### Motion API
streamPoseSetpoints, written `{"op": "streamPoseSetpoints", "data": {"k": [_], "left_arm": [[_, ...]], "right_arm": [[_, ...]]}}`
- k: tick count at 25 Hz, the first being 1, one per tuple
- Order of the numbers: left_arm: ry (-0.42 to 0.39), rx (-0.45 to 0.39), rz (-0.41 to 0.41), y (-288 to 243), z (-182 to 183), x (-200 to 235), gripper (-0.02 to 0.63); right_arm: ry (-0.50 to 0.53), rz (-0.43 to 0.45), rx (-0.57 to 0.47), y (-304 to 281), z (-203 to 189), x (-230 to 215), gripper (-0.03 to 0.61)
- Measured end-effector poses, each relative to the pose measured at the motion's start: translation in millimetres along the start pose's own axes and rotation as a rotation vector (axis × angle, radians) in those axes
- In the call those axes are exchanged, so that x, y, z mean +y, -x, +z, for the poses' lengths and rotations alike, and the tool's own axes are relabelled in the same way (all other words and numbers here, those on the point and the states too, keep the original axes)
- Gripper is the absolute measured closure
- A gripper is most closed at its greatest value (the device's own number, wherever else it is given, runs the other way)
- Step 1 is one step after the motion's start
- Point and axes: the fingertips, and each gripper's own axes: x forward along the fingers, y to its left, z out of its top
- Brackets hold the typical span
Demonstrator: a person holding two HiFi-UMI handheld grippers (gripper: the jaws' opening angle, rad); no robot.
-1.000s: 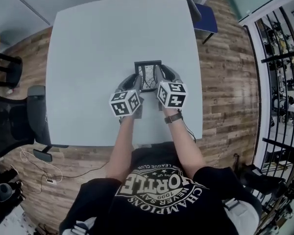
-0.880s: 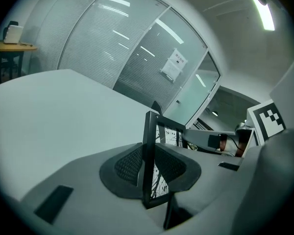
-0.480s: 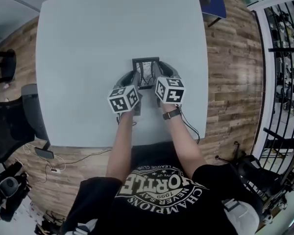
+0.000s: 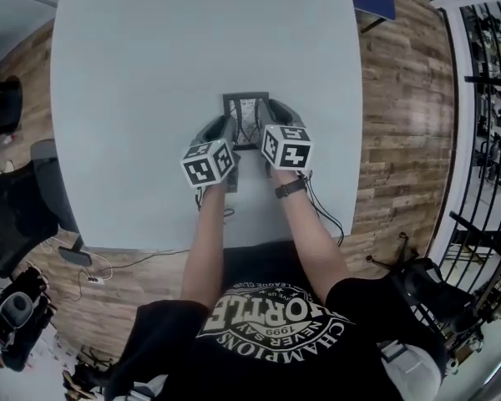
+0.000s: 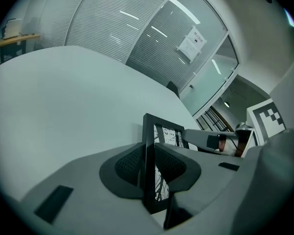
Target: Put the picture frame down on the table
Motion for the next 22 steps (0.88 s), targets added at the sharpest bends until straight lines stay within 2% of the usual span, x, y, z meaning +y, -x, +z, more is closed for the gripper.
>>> {"op": "streamPoseSetpoints", "data": {"k": [6, 15, 22], "left_arm": [[-0.036, 0.058, 0.053, -11, -9, 3, 0.531], [-0.051, 0.054, 0.066, -11, -11, 4, 0.531], [-0.090, -0.013, 0.040, 19, 9, -11, 0.531]], "right_arm": [[-0.013, -0.033, 0.067, -12, -16, -10, 0.512], [0.017, -0.048, 0.072, -14, -19, -9, 0.506], [0.027, -0.049, -0.018, 19, 1, -5, 0.506]]}}
